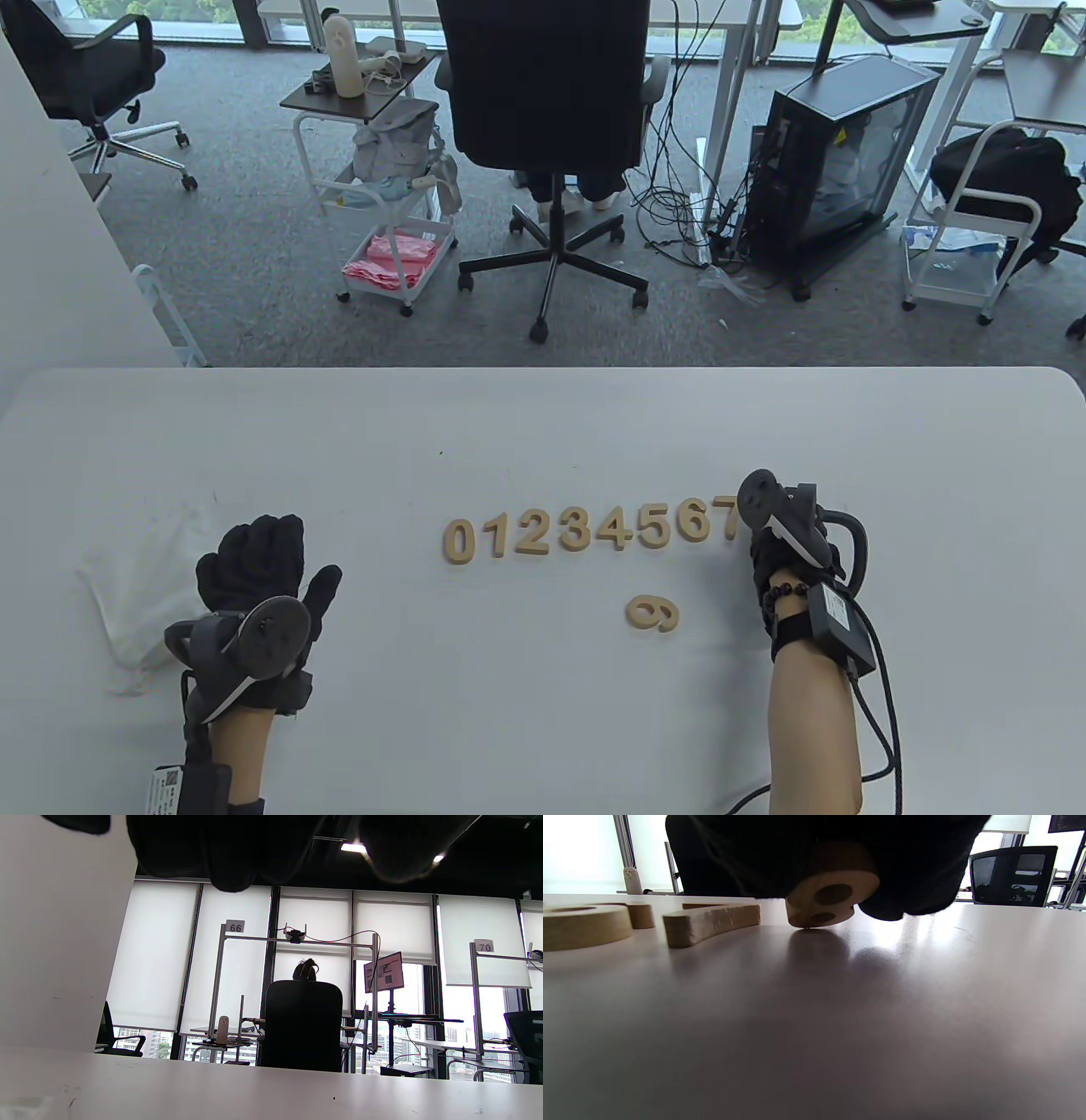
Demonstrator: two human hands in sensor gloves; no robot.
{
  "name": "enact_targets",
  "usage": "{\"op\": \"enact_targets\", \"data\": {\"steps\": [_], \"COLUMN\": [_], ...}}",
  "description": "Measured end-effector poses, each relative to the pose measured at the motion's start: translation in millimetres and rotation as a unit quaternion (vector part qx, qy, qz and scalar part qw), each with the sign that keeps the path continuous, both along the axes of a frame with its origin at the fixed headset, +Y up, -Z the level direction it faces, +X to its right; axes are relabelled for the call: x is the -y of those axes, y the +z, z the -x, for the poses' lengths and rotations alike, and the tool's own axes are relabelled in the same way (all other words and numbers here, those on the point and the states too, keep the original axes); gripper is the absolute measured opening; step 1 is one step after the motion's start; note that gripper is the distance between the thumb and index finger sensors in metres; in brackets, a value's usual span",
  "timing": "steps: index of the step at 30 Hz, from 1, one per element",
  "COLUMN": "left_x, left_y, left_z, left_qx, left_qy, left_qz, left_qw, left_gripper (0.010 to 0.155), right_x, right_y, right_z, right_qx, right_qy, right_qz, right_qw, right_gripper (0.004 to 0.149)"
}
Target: Empty bag and arrange number blocks in order
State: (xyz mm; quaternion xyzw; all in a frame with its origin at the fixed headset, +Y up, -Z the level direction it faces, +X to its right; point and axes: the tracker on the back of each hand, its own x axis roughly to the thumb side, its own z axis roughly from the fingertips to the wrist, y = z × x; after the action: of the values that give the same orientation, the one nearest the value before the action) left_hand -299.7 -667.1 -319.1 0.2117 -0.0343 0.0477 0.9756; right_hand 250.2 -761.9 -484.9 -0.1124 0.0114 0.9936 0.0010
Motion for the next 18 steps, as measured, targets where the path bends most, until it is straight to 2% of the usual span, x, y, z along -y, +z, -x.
{"op": "enact_targets", "data": {"steps": [14, 18], "left_x": [0.5, 0.4], "left_y": [-0.7, -0.9], "left_z": [-0.3, -0.1], "left_qx": [-0.002, -0.002], "left_qy": [-0.004, -0.003], "left_qz": [0.006, 0.006], "left_qw": [1.000, 1.000], "left_gripper": [0.074, 0.074], "right_x": [7.3, 7.3], "right_y": [-10.8, -10.2], "right_z": [8.9, 8.9], "right_qx": [-0.002, -0.004], "right_qy": [0.027, 0.026], "right_qz": [0.052, 0.051], "right_qw": [0.998, 0.998], "right_gripper": [0.056, 0.059]}}
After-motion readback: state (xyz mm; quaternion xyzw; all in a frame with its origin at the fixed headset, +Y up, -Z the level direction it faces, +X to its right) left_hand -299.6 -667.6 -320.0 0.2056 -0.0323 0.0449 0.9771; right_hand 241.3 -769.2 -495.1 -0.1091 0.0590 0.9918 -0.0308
